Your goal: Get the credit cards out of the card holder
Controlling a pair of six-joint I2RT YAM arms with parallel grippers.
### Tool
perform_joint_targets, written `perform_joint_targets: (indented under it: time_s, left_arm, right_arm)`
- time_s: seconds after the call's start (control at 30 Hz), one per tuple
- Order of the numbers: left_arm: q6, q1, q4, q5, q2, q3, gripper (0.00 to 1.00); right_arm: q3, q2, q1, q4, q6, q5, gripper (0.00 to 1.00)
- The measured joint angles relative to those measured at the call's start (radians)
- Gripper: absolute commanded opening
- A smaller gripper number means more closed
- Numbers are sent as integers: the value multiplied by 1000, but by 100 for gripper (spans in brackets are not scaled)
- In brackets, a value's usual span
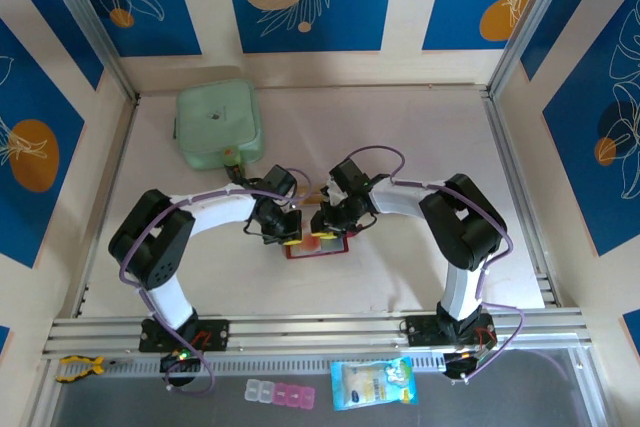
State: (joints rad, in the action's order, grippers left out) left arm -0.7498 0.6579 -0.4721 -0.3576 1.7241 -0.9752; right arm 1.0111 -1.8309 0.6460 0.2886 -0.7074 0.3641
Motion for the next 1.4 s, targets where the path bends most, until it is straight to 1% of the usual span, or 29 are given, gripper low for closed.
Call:
perform_joint_targets:
  time_s: [0.53,0.9,1.07,1.33,1.4]
  left_arm:
    - [0,0,0,0,2,0,0]
    - [0,0,-5,3,2,-3,0]
    - [0,0,-16,11,2,-10,0]
    - [0,0,-23,19,3,-15,0]
    - [0,0,-23,20,3,-15,1]
  right_arm:
    - [-29,14,-18,-30,-7,8,11]
    - [-72,108,-61,10,19,-2,7]
    - [-72,139,-65,46,35,-29,4]
    - [-70,190,-67,107,74,-62,3]
    - [-64,206,-68,130,96,-73,3]
